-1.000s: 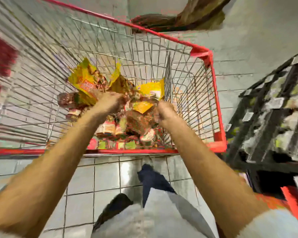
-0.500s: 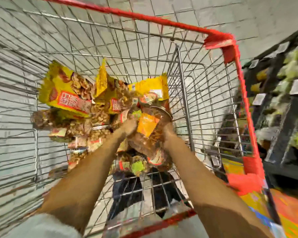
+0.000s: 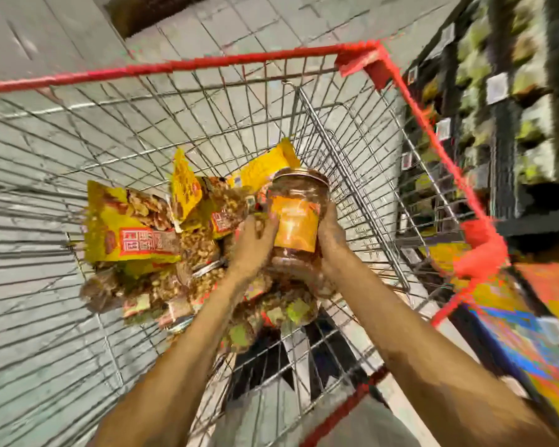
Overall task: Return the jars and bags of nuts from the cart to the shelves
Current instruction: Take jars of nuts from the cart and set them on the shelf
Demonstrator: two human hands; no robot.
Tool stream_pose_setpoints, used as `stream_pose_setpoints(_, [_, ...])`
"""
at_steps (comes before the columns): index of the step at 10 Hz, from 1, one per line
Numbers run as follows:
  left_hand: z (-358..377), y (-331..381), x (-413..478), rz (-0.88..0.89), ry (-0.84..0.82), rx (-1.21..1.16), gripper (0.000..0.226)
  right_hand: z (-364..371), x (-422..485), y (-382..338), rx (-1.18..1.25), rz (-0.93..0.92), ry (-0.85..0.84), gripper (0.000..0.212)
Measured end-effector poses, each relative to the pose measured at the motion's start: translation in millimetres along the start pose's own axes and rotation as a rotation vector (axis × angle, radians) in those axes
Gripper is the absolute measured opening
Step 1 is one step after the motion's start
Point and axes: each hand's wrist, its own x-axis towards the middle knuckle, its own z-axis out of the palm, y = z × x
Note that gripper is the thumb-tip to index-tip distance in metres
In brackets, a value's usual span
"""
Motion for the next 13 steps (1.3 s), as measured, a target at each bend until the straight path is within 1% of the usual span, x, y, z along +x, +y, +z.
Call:
stream_pose_setpoints(1, [-21.5,12.7,-11.4,0.205,0.135,-0.041,0.043,-9.0,-47.8,-24.2,0.135,-0.069,-0.005,0.058])
stream_pose_setpoints(2, [-29.2,30.6,-29.6,0.296,0.153,-0.118,0.052,-19.6,-76.0,-32.7,0.136,-0.179,0.026,0.069])
stream_pose_setpoints(3, [-7.5,62.4,-69.3,0.39,0.033,-0.294,0.063,-58.0,-129.5,-39.8,0.083,-0.411,0.135,0.071])
stream_pose_setpoints(4, [27.0,75.7,-101.2,0.423,-0.061,-0.319,0.059,-96.1,-159.9,-34.2,0.18,-0.522,0.221,0.058])
stream_pose_setpoints(5, [91.9,83.7,-158.4,0.497,-0.234,-0.292,0.064,-174.1,-201.9,-12.2,0.324,-0.542,0.294,0.051])
stream_pose_setpoints(6, [153.1,75.2,-202.4,0.508,-0.414,-0.258,0.062,-243.4,-233.8,19.7,0.465,-0.549,0.306,0.044])
stream_pose_setpoints(7, [256.7,48.4,-270.3,0.482,-0.606,-0.207,0.057,-351.2,-284.3,85.0,0.507,-0.569,0.449,0.045])
stream_pose_setpoints(8, [320.3,27.7,-316.6,0.462,-0.696,-0.155,0.056,-413.6,-304.8,131.0,0.484,-0.503,0.613,0.04])
stream_pose_setpoints(9, [400.8,-7.0,-378.0,0.469,-0.797,-0.102,0.057,-490.2,-323.3,187.7,0.503,-0.414,0.791,0.05])
stream_pose_setpoints(10, [448.9,-24.4,-411.2,0.461,-0.855,-0.031,0.056,-537.6,-333.9,213.6,0.494,-0.393,0.882,0.051])
stream_pose_setpoints(11, [520.0,-33.3,-439.6,0.451,-0.873,0.044,0.057,-602.4,-335.1,237.1,0.553,-0.32,0.939,0.052])
stream_pose_setpoints(12, [566.7,-33.1,-445.4,0.424,-0.894,0.092,0.06,-641.3,-329.5,242.4,0.63,-0.267,0.973,0.048])
stream_pose_setpoints(13, [658.6,-28.2,-445.7,0.375,-0.898,0.179,0.063,-719.4,-303.6,247.1,0.644,-0.223,1.077,0.047])
